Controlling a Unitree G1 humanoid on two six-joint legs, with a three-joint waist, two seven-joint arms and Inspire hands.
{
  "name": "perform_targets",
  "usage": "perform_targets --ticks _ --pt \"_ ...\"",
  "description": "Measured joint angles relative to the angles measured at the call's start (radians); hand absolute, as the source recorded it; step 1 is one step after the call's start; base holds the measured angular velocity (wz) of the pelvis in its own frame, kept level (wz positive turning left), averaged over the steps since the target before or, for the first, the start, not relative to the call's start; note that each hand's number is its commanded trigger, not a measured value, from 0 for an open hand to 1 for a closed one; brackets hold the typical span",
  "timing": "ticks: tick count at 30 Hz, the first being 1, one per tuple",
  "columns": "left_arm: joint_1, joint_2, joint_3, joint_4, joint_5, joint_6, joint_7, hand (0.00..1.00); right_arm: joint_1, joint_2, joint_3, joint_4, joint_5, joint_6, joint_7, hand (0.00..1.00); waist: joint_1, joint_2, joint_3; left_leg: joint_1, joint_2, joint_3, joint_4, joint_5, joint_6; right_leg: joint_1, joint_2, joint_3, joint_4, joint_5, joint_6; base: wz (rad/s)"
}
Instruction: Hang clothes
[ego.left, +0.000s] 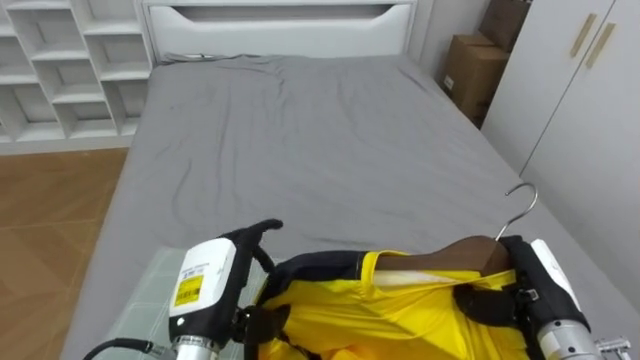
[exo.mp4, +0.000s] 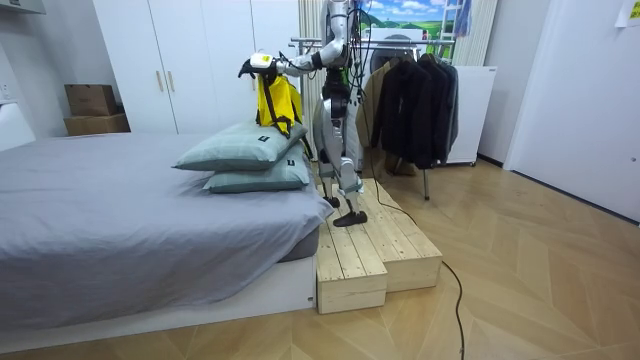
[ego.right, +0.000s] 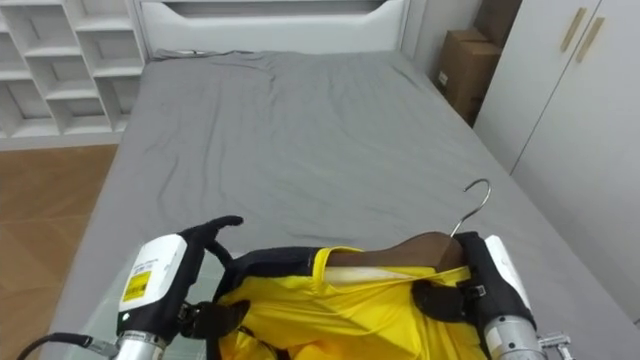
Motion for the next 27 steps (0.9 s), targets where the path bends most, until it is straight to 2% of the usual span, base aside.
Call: perform_targets --ticks 11,15,19,23,27 --pt "0.013 -0.002 0.000 0.047 -0.001 0.001 0.000 0.00 0.000 0.000 0.000 -0.024 -0.031 0.000 -0.006 1.00 0.001 0.001 0.0005 0.001 0.001 0.005 0.000 0.000 0.000 0.000 0.003 0.005 0.000 0.002 -0.003 0.00" --pt "0.012 -0.031 0.004 0.126 -0.043 -0.004 0.004 0.00 0.007 0.000 0.000 -0.023 -0.032 0.000 -0.019 1.00 0.002 0.001 0.0011 0.002 0.001 0.006 0.000 0.000 0.000 -0.001 0.004 0.006 0.000 0.003 -0.004 0.00" --pt "0.012 -0.040 0.013 0.178 -0.041 -0.016 0.004 0.00 0.012 0.000 0.000 -0.022 -0.056 0.000 -0.021 1.00 0.002 0.002 0.0017 0.003 0.001 0.010 0.000 0.000 0.000 -0.002 0.005 0.011 0.001 0.003 -0.004 -0.04" --pt "0.016 -0.076 0.071 0.215 -0.041 -0.018 0.004 0.00 0.014 0.000 -0.001 -0.022 -0.075 0.000 -0.022 1.00 0.006 0.001 0.0023 -0.001 0.001 0.022 -0.001 0.000 0.000 -0.017 0.008 0.024 0.012 0.002 -0.005 -0.09" --pt "0.016 -0.079 0.114 0.204 -0.044 -0.026 0.004 0.00 0.014 0.000 -0.007 -0.048 -0.083 0.000 -0.027 1.00 0.005 0.000 0.0020 -0.003 0.002 0.024 -0.001 0.000 0.000 -0.023 0.010 0.029 0.016 0.002 -0.006 -0.04"
